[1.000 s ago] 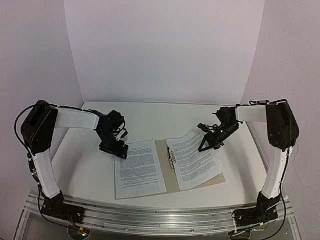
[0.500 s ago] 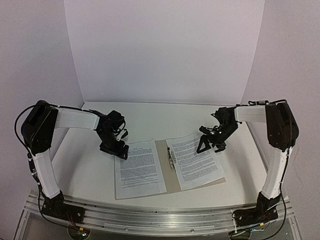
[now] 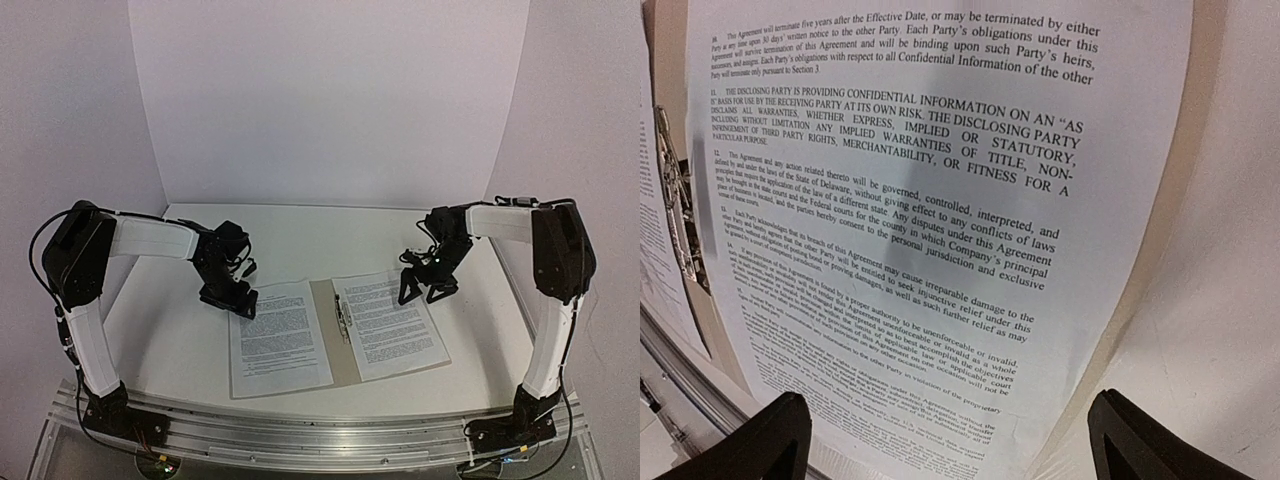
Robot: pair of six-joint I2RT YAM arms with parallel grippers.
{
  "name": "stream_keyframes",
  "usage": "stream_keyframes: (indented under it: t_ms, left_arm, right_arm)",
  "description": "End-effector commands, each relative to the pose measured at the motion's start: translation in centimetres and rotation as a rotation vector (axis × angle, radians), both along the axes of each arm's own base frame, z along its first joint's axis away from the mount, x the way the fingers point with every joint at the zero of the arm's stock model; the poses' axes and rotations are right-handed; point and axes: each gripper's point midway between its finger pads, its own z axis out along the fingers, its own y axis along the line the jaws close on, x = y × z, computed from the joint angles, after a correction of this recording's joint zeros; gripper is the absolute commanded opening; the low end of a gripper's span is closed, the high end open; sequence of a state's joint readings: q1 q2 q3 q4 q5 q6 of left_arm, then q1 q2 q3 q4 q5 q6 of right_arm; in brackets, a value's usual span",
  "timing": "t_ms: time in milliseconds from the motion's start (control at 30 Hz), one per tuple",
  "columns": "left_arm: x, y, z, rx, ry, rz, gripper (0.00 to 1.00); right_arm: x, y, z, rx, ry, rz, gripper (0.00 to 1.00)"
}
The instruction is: Put the files into the folder
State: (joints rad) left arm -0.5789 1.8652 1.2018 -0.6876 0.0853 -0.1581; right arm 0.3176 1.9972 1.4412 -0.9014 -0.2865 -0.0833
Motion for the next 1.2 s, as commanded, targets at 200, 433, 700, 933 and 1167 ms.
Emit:
stream_keyframes:
  t_ms: [200, 433, 700, 933, 1167]
  left_arm:
    - [1.4, -1.3, 3.2, -0.067, -0.064, -0.005, 0.81]
    - [3.6, -5.0, 9.5, -0.236, -0.239, -0.141, 0.75]
    - [2.3, -9.4, 9.9, -0.308, -0.283, -0.275, 0.72]
    - [1.1, -11.2, 8.7, -0.347, -0.254, -0.293, 0.69]
    - [0.8, -10.8, 8.6, -0.338, -0.256, -0.287, 0.69]
  right_arm:
    - [1.6, -1.7, 2.7, -0.138, -0.051, -0.059, 0.98]
    - [3.2, 3.6, 7.8, -0.053, -0.208, -0.133, 0.82]
    - [2.2, 16.2, 7.8, 0.145, -0.321, -0.165, 0.38]
    - [4.6, 19.2, 6.7, 0.115, -0.415, -0.135, 0.35]
    - [5.8, 21.2, 2.5, 0.101, -0.377, -0.049, 0.51]
